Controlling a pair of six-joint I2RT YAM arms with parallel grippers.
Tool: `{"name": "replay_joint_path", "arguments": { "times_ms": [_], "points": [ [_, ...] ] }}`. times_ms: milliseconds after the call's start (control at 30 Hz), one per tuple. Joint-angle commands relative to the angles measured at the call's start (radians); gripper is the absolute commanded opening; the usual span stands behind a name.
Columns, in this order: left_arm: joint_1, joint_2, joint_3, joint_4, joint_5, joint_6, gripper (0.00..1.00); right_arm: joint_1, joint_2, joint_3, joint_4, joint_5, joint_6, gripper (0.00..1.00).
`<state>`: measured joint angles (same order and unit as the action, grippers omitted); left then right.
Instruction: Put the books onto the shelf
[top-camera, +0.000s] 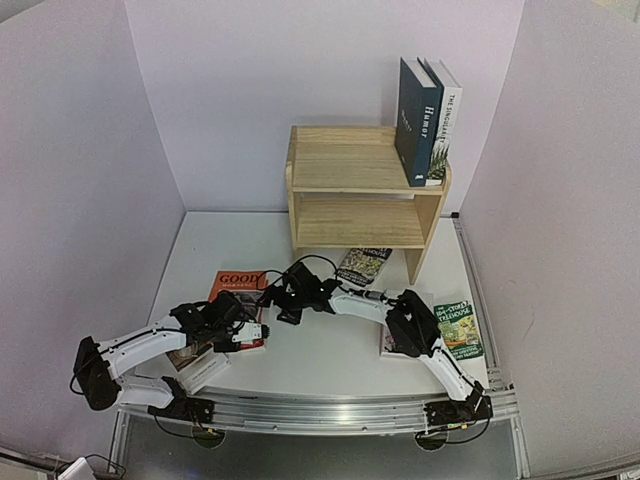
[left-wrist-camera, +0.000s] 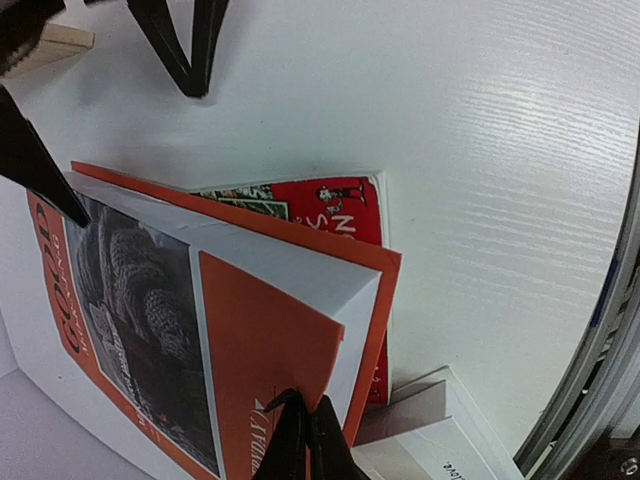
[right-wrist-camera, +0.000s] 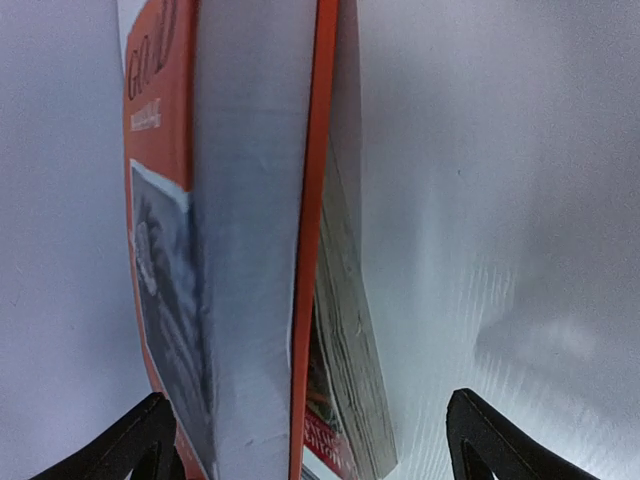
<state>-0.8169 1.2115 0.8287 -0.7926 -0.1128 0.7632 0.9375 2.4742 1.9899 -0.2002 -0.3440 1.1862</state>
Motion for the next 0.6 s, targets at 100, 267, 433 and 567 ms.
{"name": "replay_joint_path", "arguments": {
  "times_ms": [100,267,433,567],
  "points": [
    [-0.010,-0.017,-0.015,0.029,0.172,0.013,0.00,-0.011,0.131,0.121,0.153,-0.050,0.056,0.91],
    [-0.032,-0.038,-0.026,0.045,0.228,0.008,0.00,-0.025,0.166,0.104,0.252,-0.055,0.080,0.84],
    [-0.047,-0.011,-0.015,0.090,0.225,-0.018,0.00,-0.030,0.140,0.037,0.362,-0.078,0.113,0.69],
    [-0.047,-0.035,-0.019,0.087,0.244,-0.010,0.08,-0.032,0.102,-0.016,0.396,-0.125,0.065,0.44]
  ]
}}
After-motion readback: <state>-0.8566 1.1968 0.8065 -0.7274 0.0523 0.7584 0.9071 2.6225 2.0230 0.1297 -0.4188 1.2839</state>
